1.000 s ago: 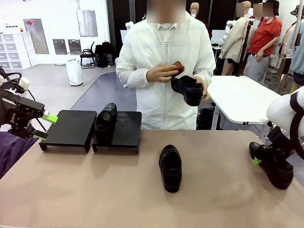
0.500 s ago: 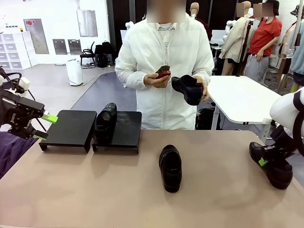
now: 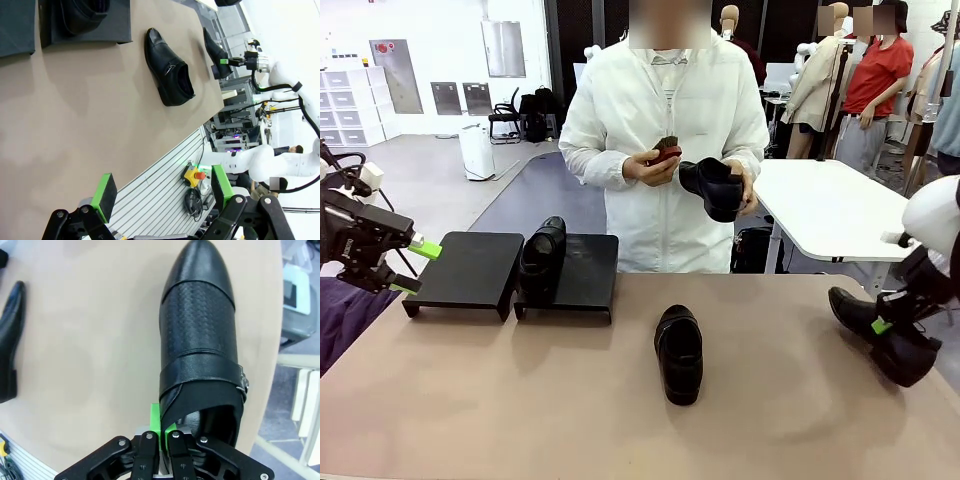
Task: Organize the shoes by placing them on the stand.
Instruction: Pick up one Shoe and place it in the middle of the table.
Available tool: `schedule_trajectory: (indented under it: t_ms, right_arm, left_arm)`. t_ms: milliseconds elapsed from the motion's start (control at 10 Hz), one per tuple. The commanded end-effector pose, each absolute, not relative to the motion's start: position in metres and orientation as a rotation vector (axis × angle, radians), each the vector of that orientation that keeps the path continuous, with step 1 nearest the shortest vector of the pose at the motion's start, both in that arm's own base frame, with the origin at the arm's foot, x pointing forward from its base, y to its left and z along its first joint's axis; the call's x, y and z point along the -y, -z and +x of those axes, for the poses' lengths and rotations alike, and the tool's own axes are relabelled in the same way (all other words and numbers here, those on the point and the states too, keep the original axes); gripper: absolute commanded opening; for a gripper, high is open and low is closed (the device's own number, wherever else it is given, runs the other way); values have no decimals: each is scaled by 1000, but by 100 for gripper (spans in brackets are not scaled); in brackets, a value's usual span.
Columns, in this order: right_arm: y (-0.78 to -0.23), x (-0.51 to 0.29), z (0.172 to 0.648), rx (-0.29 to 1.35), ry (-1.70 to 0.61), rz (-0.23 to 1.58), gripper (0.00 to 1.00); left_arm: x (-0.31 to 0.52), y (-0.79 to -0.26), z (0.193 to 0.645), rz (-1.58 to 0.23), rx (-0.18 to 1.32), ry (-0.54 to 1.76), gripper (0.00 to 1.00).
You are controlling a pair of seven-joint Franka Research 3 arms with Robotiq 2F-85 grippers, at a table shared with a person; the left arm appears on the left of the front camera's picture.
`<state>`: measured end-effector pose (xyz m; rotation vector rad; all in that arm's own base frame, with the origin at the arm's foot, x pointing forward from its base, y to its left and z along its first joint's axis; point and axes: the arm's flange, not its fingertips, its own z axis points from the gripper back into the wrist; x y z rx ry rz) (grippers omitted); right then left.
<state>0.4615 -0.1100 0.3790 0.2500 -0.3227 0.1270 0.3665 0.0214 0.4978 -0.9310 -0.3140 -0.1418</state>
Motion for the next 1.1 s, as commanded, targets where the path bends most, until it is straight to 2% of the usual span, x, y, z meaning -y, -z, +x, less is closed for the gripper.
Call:
schedule_trajectory:
  t_ms: [0,200,300,500,600,700,800,900,1000]
  right_arm:
    - [-426,111,436,356,-100,288,0]
    - [-488,109,390,347,9,427,0]
    - [-511,102,354,334,46,409,0]
    - [-524,100,310,420,90,348,0]
    - [-518,114,307,453,78,366,0]
    - [-522,106,330,376,52,391,0]
    - [-522,106,330,376,52,391,0]
    - [-526,108,305,415,60,388,0]
    - [-510,99,321,392,26,478,0]
  left_arm:
    - [-22,-499,366,-929,304,139,98]
    - [-22,-499,366,-929,304,139,98]
    - [-22,-499,366,-929,304,139,98]
    - [-22,-499,366,-929,304,139,98]
    - [-22,-499,366,-929,304,139,98]
    - [-22,-499,366,-929,304,139,98]
    - [-22,-499,366,-929,304,139,98]
    - [-22,-499,366,-929,304,139,98]
    - [-22,-499,366,-929,304,139,98]
